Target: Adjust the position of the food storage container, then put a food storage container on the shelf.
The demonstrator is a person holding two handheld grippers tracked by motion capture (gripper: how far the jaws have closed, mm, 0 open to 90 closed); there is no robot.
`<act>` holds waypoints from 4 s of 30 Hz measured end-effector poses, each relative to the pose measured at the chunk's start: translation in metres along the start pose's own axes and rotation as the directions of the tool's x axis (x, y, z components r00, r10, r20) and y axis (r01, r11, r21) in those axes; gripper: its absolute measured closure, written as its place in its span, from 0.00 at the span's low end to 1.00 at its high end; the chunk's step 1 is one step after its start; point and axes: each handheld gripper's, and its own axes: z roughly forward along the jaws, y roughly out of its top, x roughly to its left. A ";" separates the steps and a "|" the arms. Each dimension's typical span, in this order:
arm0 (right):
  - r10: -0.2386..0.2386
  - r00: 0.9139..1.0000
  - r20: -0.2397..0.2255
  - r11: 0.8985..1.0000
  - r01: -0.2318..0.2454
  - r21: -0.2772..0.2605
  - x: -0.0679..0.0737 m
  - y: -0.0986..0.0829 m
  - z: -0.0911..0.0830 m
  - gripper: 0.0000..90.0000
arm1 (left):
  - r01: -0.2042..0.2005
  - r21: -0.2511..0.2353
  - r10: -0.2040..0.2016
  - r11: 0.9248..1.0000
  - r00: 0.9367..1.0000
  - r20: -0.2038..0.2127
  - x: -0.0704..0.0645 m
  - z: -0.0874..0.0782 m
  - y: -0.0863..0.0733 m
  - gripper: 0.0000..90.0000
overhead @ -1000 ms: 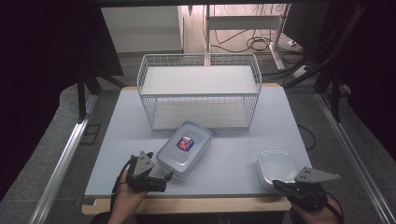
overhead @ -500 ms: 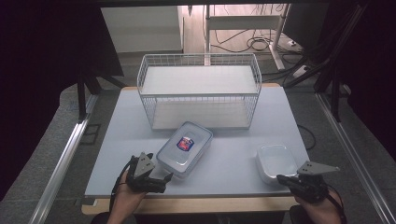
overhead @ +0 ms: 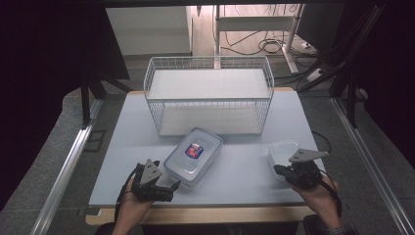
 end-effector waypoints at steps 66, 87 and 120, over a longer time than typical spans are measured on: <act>0.027 0.989 -0.146 1.000 -0.029 -0.011 0.010 0.077 0.119 1.00 | 0.219 0.237 -0.224 0.947 0.975 -0.005 0.033 0.054 0.010 0.99; 0.054 0.989 -0.138 0.996 -0.063 -0.066 0.029 0.037 0.068 0.98 | 0.157 0.233 -0.168 0.960 0.986 0.026 0.044 0.081 0.031 0.89; -0.002 0.988 -0.156 0.983 -0.026 -0.179 0.033 0.018 0.046 0.10 | 0.094 0.030 -0.095 0.995 0.995 0.016 0.023 0.009 0.007 0.08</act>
